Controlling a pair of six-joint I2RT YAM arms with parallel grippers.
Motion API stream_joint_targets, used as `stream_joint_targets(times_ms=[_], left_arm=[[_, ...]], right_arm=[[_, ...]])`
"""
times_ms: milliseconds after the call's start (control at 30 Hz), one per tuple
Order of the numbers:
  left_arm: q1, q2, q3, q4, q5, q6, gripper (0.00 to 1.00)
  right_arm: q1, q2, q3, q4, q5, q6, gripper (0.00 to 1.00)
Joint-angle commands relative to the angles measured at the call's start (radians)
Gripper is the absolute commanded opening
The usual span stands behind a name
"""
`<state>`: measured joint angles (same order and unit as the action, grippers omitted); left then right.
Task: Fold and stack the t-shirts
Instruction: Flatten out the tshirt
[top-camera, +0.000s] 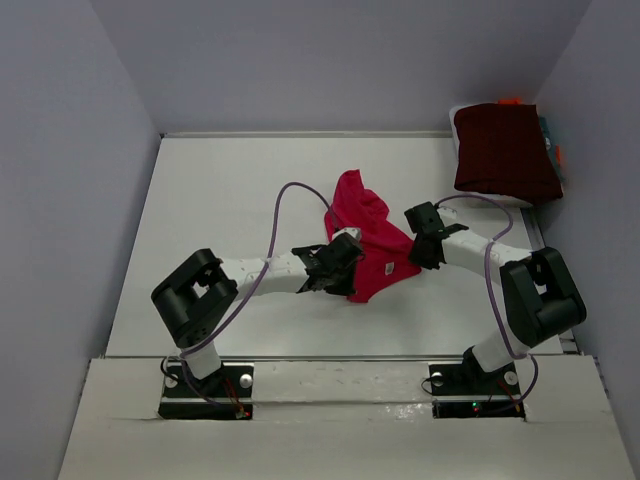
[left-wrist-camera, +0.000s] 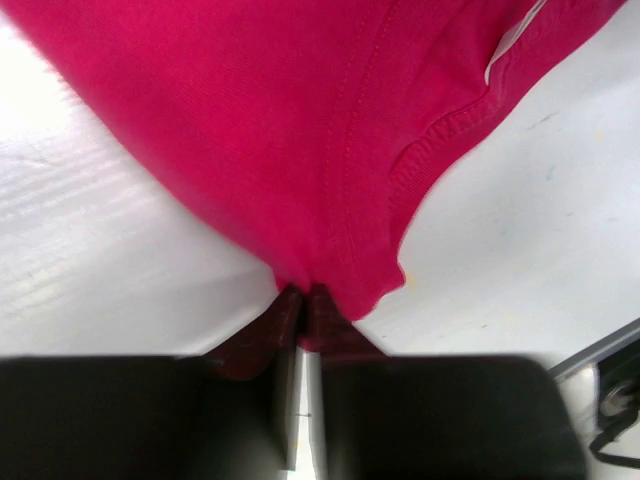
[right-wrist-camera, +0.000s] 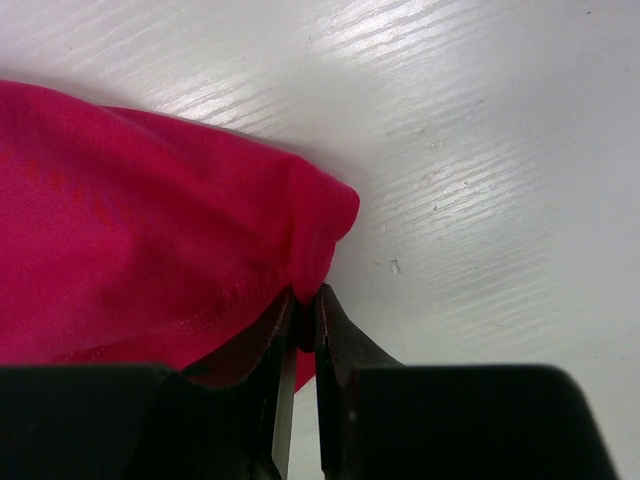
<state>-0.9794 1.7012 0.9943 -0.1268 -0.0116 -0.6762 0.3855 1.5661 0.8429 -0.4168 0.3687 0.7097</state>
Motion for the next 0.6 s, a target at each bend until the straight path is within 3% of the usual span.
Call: stream_joint_targets(times_ms=[0,100,567], left_arm=[[0.002,-0.002,0.017,-0.008,-0.016,0.001,0.06],[0.002,0.005,0.027,-0.043,-0.057,-0.002,0.06],[0.002,-0.058,0.19,-0.226,-0.309,0.018,0.06]], right_arm=[[-0.002,0.018,0.022,0.021,-0.002,-0.01,0.11],[-0.002,0.02,0.024,0.021,-0.007,-0.016,0.07],[-0.002,-0.058,0.097,-0.013,-0.045,-0.078,0.07]])
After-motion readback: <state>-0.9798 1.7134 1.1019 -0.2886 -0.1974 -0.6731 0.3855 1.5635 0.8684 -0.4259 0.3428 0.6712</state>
